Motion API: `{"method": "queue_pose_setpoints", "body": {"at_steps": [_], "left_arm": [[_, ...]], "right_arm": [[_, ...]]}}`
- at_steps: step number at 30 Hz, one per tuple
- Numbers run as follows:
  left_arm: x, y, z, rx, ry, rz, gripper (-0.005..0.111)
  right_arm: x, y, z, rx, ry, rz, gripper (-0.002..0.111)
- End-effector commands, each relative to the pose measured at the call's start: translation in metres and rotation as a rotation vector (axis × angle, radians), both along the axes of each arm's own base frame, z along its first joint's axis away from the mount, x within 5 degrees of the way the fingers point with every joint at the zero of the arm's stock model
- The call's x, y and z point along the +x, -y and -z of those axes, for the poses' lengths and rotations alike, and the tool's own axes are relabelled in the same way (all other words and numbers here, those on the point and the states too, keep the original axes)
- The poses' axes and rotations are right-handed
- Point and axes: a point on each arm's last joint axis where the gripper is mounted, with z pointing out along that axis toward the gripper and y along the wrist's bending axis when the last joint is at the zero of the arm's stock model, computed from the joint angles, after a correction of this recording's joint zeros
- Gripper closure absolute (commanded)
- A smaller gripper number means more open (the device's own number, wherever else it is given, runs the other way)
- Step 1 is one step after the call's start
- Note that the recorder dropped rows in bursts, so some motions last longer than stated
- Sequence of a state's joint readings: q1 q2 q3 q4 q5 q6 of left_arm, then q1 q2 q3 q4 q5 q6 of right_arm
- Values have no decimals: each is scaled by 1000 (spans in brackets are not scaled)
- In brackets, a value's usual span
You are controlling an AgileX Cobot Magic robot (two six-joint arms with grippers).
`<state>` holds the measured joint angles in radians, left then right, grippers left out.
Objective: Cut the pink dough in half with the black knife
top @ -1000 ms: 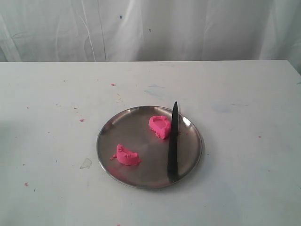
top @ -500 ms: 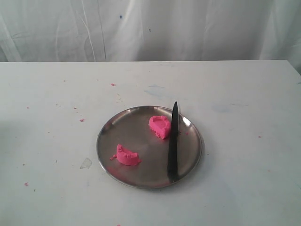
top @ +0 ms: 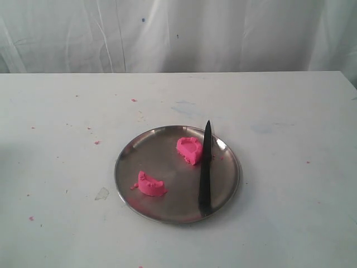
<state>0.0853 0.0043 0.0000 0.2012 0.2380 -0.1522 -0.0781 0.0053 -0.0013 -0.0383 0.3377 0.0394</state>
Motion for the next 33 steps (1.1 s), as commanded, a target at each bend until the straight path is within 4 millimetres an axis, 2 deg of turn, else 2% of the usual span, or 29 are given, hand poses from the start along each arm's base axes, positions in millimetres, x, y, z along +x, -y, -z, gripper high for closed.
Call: {"method": "queue_pose_setpoints", "body": {"at_steps": [1,33], "left_arm": [[0,0,0,3,3,-2,107],[0,0,0,3,5,-2,107]], "right_arm": [[0,0,0,-13,5,-4,108],[0,0,0,-2,6,-2,108]]}}
